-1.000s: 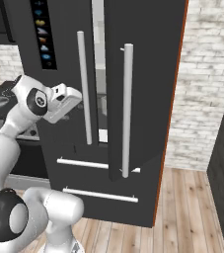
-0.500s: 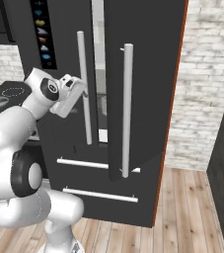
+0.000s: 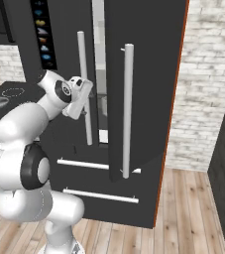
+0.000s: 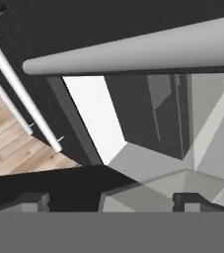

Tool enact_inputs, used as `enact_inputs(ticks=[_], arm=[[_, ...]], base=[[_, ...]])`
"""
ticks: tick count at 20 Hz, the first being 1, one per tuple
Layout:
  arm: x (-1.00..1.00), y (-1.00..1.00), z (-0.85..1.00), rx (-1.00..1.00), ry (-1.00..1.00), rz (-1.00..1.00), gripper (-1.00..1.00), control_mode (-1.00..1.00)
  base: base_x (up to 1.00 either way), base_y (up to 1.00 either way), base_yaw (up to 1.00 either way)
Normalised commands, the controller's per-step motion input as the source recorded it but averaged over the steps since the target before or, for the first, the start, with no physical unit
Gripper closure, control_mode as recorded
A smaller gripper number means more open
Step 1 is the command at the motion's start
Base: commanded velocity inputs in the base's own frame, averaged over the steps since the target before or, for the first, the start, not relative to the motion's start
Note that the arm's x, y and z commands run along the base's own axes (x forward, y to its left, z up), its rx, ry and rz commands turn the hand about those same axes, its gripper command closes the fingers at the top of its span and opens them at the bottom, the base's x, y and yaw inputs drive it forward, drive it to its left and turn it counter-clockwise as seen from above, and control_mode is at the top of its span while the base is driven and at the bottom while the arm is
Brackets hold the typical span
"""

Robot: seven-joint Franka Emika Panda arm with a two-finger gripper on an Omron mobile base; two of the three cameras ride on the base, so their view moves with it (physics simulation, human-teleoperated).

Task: Place one of the steaks on the plate and the other in the bowl. Then place the bowl in the fridge.

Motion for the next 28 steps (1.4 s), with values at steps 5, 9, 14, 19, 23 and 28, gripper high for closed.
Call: enact_inputs(ticks=[5,9,14,19,23,28], arm=[[0.05,-0.13,0.00,-0.05,0.06,0.21,-1.00,-1.00],[0.00,-0.18,-0.01,-0.05,0.10,0.08,-1.00,-1.00],[-0.41,-0.21,0.00,-0.03,0.01,-0.01,-1.00,-1.00],[-0.13,-0.01,0.00,-0.03,0.05,-0.04,-1.00,-1.00],[-0.12,-0.38,-0.08,-0.01,0.17,-0.22,-1.00,-1.00],[-0.27,-0.84,-0.13,0.00,0.20,-0.42,-1.00,-1.00]], base=[[0.00,0.00,0.00],[0.00,0.00,0.00],[0.00,0.00,0.00],[0.00,0.00,0.00],[0.00,0.00,0.00],[0.00,0.00,0.00]])
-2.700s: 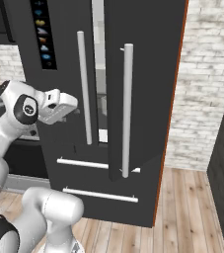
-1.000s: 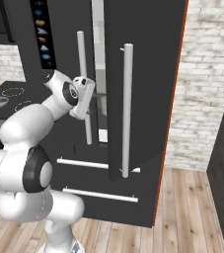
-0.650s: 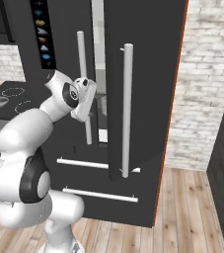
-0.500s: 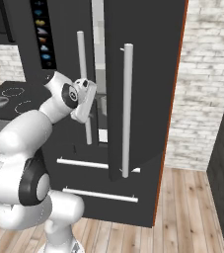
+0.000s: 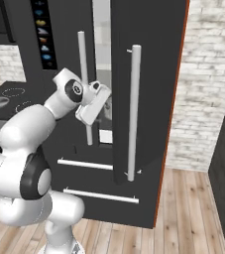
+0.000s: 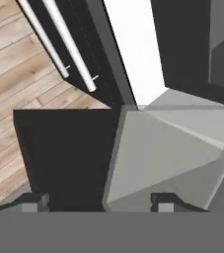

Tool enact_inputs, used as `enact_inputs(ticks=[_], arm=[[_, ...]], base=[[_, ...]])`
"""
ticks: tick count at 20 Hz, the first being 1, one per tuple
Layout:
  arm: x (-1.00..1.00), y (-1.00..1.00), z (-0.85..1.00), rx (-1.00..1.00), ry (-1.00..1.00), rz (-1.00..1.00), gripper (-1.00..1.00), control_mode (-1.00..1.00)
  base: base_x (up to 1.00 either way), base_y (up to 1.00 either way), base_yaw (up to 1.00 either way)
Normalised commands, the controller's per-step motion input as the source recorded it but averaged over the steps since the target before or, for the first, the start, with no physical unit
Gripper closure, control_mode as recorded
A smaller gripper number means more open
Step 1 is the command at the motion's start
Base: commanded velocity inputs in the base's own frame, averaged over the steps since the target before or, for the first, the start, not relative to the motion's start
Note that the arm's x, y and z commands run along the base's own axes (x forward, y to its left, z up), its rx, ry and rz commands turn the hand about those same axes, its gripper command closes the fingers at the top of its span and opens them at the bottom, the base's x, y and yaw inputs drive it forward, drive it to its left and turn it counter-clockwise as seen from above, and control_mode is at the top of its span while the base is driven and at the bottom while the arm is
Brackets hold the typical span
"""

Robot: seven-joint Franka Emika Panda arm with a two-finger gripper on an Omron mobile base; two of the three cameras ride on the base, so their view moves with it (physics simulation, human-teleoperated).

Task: Place one of the steaks on the plate and the other in the bowl. Then place the bowl in the fridge.

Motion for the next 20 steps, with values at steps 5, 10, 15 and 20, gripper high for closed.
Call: enact_inputs(ticks=[5,10,15,20], arm=[[-0.66,-0.94,-0.09,0.00,0.13,-0.42,-1.00,-1.00],[-0.78,-1.00,-0.13,0.00,0.06,-0.38,-1.00,-1.00],[-0.71,-1.00,-0.04,0.00,0.01,-0.37,-1.00,-1.00],[-0.53,-0.97,0.00,0.00,0.00,-0.35,-1.00,-1.00]], base=[[0.00,0.00,0.00],[0.00,0.00,0.00],[0.00,0.00,0.00],[0.00,0.00,0.00]])
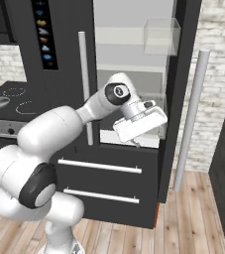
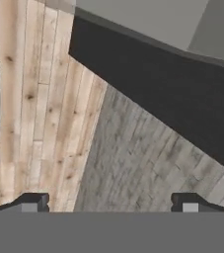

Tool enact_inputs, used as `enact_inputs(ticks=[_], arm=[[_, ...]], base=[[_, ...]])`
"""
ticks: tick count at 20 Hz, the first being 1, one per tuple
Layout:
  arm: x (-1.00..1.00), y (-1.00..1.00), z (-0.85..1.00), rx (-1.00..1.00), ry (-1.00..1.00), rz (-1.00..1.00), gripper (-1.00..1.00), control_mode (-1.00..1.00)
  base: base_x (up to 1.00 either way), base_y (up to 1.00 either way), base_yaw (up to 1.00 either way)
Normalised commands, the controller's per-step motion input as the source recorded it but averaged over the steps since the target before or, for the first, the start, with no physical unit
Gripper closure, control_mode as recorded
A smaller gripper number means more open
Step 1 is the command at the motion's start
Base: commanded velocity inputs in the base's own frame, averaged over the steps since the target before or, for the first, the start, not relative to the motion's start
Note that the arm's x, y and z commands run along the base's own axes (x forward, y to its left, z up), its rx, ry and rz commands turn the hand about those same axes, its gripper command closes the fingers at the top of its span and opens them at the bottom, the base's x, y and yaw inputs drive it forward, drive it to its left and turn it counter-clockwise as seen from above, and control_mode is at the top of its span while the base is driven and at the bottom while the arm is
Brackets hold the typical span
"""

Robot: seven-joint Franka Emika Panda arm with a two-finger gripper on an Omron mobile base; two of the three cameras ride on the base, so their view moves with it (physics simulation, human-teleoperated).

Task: Place one of the steaks on the plate and the other in the bowl. Then place the bowl in the fridge.

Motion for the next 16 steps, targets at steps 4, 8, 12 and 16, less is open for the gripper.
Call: enact_inputs(ticks=[4,8,12,16], arm=[[-0.28,-0.43,0.04,0.00,0.00,-0.29,-1.00,-1.00],[-0.40,0.69,0.04,0.00,-0.03,-0.14,-1.00,-1.00],[-0.37,1.00,0.23,0.00,-0.21,-0.11,-1.00,-1.00],[-0.26,1.00,0.03,0.09,-0.48,-0.08,-1.00,-1.00]], base=[[0.00,0.00,0.00],[0.00,0.00,0.00],[0.00,0.00,0.00],[0.00,0.00,0.00]])
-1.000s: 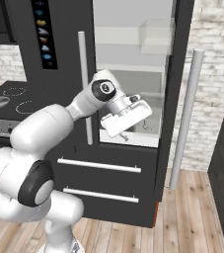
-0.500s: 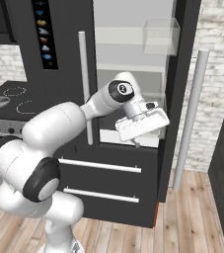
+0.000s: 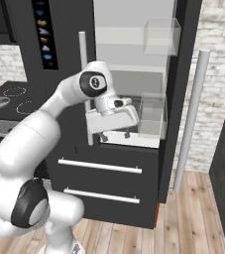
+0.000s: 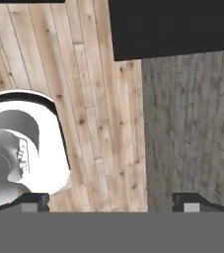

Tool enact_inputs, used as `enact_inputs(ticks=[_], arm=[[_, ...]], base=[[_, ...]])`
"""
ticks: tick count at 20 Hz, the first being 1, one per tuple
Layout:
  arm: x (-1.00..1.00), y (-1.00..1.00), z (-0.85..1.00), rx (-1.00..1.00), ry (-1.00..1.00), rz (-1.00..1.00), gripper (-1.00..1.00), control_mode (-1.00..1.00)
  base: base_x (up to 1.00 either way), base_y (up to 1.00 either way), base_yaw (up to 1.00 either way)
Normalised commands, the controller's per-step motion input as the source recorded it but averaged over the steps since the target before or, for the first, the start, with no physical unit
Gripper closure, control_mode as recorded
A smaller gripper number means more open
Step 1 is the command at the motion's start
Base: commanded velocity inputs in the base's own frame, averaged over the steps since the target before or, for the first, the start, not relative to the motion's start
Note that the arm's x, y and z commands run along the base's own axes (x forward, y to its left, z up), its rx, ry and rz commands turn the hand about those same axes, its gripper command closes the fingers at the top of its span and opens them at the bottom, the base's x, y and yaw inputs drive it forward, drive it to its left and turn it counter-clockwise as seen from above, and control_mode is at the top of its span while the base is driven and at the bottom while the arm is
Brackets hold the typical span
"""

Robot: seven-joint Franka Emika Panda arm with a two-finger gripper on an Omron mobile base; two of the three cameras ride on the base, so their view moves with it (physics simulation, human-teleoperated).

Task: Place one of the steaks on the plate and the other in the bowl. Then place the bowl in the fridge.

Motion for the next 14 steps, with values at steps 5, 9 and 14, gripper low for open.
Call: enact_inputs(ticks=[5,9,14], arm=[[0.02,1.00,-0.18,0.30,-0.62,0.01,-1.00,-1.00],[0.14,0.97,0.00,0.28,-0.71,0.18,-1.00,-1.00],[0.05,0.49,0.11,-0.01,-0.56,0.20,-1.00,-1.00]], base=[[0.00,0.00,0.00],[0.00,0.00,0.00],[0.00,0.00,0.00]])
